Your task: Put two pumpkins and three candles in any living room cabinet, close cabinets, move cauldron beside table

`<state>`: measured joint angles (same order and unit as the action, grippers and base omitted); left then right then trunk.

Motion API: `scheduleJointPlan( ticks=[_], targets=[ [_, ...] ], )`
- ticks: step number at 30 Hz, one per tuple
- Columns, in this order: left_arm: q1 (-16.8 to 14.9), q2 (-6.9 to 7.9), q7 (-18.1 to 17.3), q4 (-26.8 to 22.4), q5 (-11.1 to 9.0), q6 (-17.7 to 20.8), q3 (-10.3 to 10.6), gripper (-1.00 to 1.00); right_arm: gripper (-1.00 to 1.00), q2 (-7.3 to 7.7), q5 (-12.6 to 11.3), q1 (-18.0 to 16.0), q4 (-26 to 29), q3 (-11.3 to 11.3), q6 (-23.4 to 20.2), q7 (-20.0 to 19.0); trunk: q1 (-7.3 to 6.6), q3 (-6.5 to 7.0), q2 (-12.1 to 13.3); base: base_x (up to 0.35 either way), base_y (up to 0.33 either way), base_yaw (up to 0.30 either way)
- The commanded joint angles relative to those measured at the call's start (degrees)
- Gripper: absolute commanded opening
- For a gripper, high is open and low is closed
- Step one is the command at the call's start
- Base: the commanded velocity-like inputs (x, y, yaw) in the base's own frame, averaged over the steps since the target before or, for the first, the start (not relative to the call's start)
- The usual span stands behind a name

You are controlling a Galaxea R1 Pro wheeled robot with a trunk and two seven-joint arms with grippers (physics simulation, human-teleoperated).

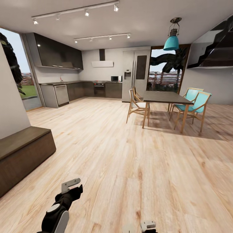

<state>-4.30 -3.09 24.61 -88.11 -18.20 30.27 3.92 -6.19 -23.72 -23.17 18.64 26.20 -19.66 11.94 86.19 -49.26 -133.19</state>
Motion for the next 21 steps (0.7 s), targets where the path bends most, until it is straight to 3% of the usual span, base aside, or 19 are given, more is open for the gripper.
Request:
scheduleJointPlan(
  ticks=[1,8,21],
  targets=[
    [0.27,0.01,0.48,-0.71,-0.61,0.13,0.06,1.00,1.00,0.04,-0.56,-0.03,0.18,0.50,-0.23,0.45,-0.01,-0.06,-0.03,0.002,0.000,0.000],
    [1.00,0.02,0.08,-2.07,-0.61,0.14,0.05,1.00,1.00,0.04,-0.59,-0.03,0.11,0.70,2.46,0.42,-0.01,-0.06,-0.03,0.000,0.000,0.000],
    [1.06,-0.07,0.08,-2.15,-0.61,0.13,0.26,1.00,1.00,0.04,-0.54,-0.03,0.08,0.75,3.09,0.37,-0.01,-0.06,-0.03,0.017,0.002,0.000]
  ],
)
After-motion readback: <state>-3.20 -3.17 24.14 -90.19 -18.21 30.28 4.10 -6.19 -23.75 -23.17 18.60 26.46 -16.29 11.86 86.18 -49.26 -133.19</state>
